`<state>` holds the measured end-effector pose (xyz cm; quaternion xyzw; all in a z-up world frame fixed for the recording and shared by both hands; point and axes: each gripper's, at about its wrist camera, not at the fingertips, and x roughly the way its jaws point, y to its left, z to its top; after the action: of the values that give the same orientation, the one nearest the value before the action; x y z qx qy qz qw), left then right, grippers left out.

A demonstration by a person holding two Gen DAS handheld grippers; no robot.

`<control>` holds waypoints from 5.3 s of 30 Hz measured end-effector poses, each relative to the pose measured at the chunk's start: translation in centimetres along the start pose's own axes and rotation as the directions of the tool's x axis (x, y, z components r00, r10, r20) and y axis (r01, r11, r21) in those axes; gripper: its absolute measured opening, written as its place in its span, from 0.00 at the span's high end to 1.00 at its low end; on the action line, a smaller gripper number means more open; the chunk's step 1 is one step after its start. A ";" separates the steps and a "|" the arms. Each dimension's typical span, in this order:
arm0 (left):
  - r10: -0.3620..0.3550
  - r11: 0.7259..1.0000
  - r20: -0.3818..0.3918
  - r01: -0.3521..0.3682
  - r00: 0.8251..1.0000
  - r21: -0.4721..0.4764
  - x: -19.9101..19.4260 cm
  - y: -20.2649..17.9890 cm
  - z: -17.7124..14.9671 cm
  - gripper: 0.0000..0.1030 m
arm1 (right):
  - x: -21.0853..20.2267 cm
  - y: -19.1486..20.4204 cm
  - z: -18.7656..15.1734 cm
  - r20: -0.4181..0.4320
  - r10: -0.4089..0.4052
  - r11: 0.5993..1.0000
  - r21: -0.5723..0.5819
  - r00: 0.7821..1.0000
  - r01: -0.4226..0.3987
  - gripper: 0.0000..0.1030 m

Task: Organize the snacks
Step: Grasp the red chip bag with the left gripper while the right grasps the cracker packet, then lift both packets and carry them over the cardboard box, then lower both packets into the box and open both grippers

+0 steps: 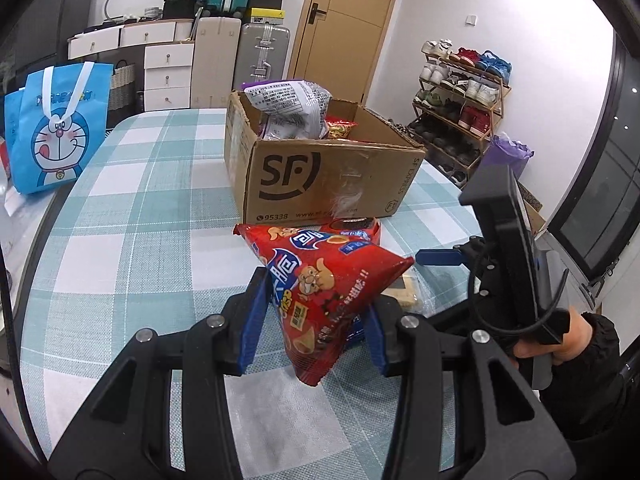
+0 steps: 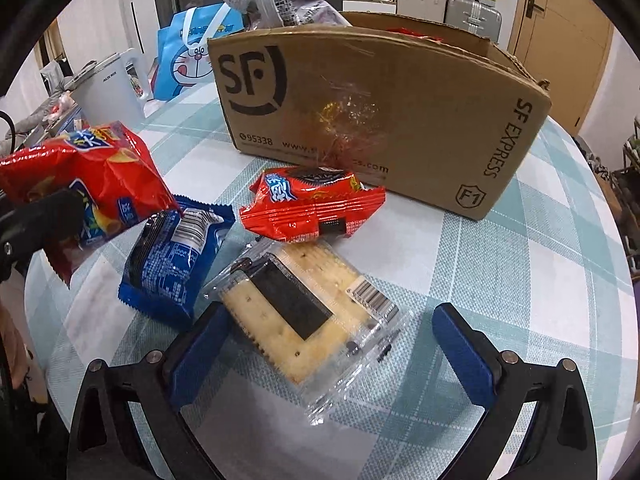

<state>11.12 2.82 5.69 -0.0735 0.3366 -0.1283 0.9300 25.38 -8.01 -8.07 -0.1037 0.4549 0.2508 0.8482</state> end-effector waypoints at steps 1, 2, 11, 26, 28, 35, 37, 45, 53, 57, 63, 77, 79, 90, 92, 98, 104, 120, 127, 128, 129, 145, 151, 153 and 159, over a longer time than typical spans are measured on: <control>0.002 1.000 0.000 -0.002 1.000 -0.001 0.1 -0.1 0.0 0.61 | 0.0 0.1 0.1 0.004 0.001 1.000 -0.004 1.000 -0.001 0.01; 0.002 1.000 0.001 -0.002 1.000 -0.001 0.1 -0.1 0.0 0.61 | 0.1 0.2 0.1 0.008 0.001 1.000 -0.010 1.000 -0.001 0.02; 0.005 1.000 0.007 -0.005 1.000 -0.003 0.0 0.0 0.1 0.61 | -0.7 0.5 -0.6 0.005 0.044 0.997 -0.066 0.999 -0.043 0.26; 0.013 1.000 0.022 -0.013 1.000 -0.006 -0.5 0.2 0.4 0.61 | -2.9 0.5 -1.7 -0.013 0.110 0.984 -0.142 0.994 -0.111 0.34; 0.013 1.000 0.024 -0.013 1.000 -0.007 -0.6 0.2 0.4 0.61 | -3.2 0.5 -1.7 -0.008 0.114 0.982 -0.148 0.993 -0.114 0.34; 0.016 1.000 0.033 -0.016 0.999 -0.011 -0.9 0.1 0.5 0.61 | -5.5 0.3 -1.7 0.038 0.157 0.977 -0.152 0.987 -0.149 0.34; 0.018 1.000 0.036 -0.017 0.999 -0.013 -1.1 0.1 0.5 0.61 | -6.4 0.0 -1.6 0.062 0.172 0.977 -0.140 0.983 -0.162 0.34; 0.024 1.000 0.048 -0.023 0.999 -0.019 -1.5 0.1 0.6 0.61 | -9.9 -2.0 -1.5 0.173 0.178 0.982 -0.087 0.969 -0.165 0.34; 0.038 0.999 0.072 -0.037 0.997 -0.015 -2.2 -0.3 0.8 0.61 | -12.3 -4.5 -0.7 0.295 0.179 0.981 0.025 0.939 -0.194 0.34; 0.050 0.999 0.091 -0.049 0.995 -0.016 -2.8 -0.4 1.0 0.61 | -12.7 -5.2 -0.4 0.326 0.170 0.975 0.081 0.930 -0.206 0.34; 0.061 0.997 0.110 -0.056 0.992 -0.045 -3.6 0.1 1.5 0.61 | -13.4 -6.4 -0.2 0.367 0.146 0.968 0.139 0.919 -0.209 0.34; 0.091 0.994 0.162 -0.080 0.983 -0.071 -3.8 0.3 4.2 0.61 | -13.7 -7.7 0.2 0.410 0.118 0.953 0.209 0.905 -0.219 0.34; 0.096 0.994 0.169 -0.085 0.981 -0.070 -3.6 0.2 4.8 0.61 | -13.5 -8.0 0.4 0.410 0.110 0.952 0.218 0.905 -0.214 0.34; 0.124 0.991 0.188 -0.113 0.974 -0.068 -2.2 0.2 8.3 0.61 | -12.5 -9.4 1.6 0.398 0.095 0.935 0.278 0.912 -0.219 0.34; 0.130 0.991 0.190 -0.120 0.973 -0.064 -1.9 0.3 8.9 0.61 | -12.3 -9.4 2.0 0.396 0.093 0.936 0.279 0.914 -0.217 0.34; 0.154 0.988 0.190 -0.147 0.970 -0.052 -0.5 0.3 11.2 0.61 | -11.7 -9.3 3.3 0.385 0.086 0.940 0.275 0.919 -0.204 0.34; 0.164 0.986 0.186 -0.159 0.969 -0.043 1.2 0.2 12.8 0.61 | -11.3 -9.4 4.5 0.379 0.088 0.941 0.271 0.921 -0.201 0.34; 0.145 0.989 0.173 -0.147 0.974 0.001 5.8 -1.3 16.3 0.61 | -9.4 -9.2 8.0 0.358 0.101 0.951 0.239 0.928 -0.195 0.34; 0.135 0.990 0.144 -0.138 0.980 0.011 8.1 -1.4 16.9 0.61 | -8.6 -9.2 8.9 0.347 0.127 0.943 0.248 0.929 -0.222 0.34; 0.135 0.990 0.139 -0.137 0.981 0.012 8.4 -1.4 17.0 0.61 | -8.6 -9.2 9.0 0.347 0.125 0.943 0.249 0.929 -0.220 0.34; 0.135 0.990 0.135 -0.138 0.982 0.013 8.8 -1.4 17.1 0.61 | -8.5 -9.2 9.2 0.346 0.127 0.943 0.248 0.930 -0.221 0.34; 0.186 0.981 0.101 -0.191 0.977 0.045 11.6 -0.6 17.2 0.60 | -5.7 -10.0 11.2 0.324 0.125 0.933 0.283 0.938 -0.222 0.34; 0.223 0.967 0.093 -0.233 0.970 0.103 12.8 -1.3 17.1 0.60 | -5.2 -10.2 12.0 0.324 0.119 0.934 0.284 0.939 -0.216 0.34; 0.223 0.967 0.079 -0.231 0.972 0.107 13.4 -1.4 16.7 0.60 | -5.1 -10.2 12.2 0.327 0.122 0.934 0.283 0.937 -0.220 0.34; 0.230 0.965 0.046 -0.234 0.972 0.116 14.9 -1.0 15.8 0.60 | -4.3 -10.1 13.1 0.327 0.112 0.940 0.272 0.938 -0.207 0.34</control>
<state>32.17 -1.65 8.90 0.0208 0.3196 -0.0375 0.9466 38.08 -12.80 2.35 0.1052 0.3577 0.2598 0.8908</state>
